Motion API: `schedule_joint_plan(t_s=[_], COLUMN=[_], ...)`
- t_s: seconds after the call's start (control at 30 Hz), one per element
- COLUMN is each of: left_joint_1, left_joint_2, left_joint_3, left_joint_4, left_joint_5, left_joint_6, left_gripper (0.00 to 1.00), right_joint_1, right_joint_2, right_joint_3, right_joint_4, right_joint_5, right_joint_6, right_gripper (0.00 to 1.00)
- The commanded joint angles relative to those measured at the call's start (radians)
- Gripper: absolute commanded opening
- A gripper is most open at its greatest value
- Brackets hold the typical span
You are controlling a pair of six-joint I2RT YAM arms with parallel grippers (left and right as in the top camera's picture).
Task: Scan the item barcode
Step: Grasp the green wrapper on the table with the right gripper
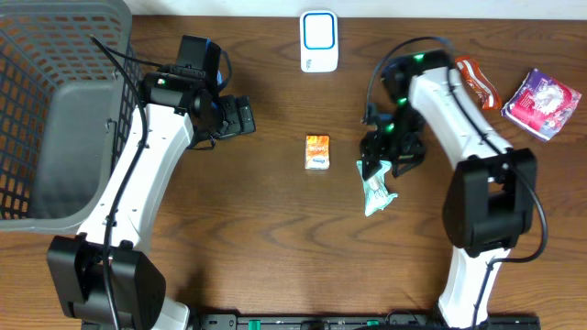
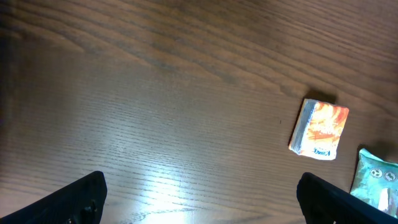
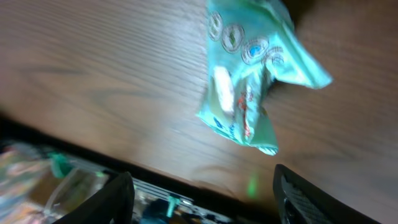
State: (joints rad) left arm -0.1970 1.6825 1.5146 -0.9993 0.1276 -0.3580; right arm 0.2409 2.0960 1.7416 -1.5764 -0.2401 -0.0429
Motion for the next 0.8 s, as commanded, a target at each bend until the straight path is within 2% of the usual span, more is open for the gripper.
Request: schedule_joint_plan(t_s=[0.0, 0.2, 0.43, 0.63, 0.67, 0.77], left_joint_1=[0.002, 0.002, 0.002, 0.002, 0.002, 0.002], left_joint_2=[0.005, 0.005, 0.005, 0.005, 0.005, 0.005], left_joint_3=[-0.006, -0.006, -0.006, -0.006, -0.006, -0.006], left_joint_4=[-0.006, -0.006, -0.006, -0.006, -0.006, -0.006], left_joint_5=[-0.009, -0.009, -0.009, -0.010, -0.009, -0.009], left_joint_6=[0.017, 0.017, 0.017, 0.017, 0.017, 0.017], left_gripper=[0.98, 0.98, 0.98, 0.98, 0.98, 0.98], right_joint_1=[0.052, 0.071, 0.048, 0.074, 0.077, 0.078], right_joint_2=[0.011, 0.011, 0.011, 0.011, 0.011, 0.011], right_joint_3=[-0.016, -0.072, -0.152, -0.217, -0.229, -0.262], right_joint_4=[0.003, 0.081, 0.225, 0.296, 0.311, 0.357], right_joint_5=[0.213, 0.275, 0.160, 0.156, 0.156, 0.155], right_joint_6=[0.161, 0.207, 0.158, 0.158, 0.158, 0.175], right_gripper=[0.65, 0.64, 0.49, 0.48, 0.47, 0.33])
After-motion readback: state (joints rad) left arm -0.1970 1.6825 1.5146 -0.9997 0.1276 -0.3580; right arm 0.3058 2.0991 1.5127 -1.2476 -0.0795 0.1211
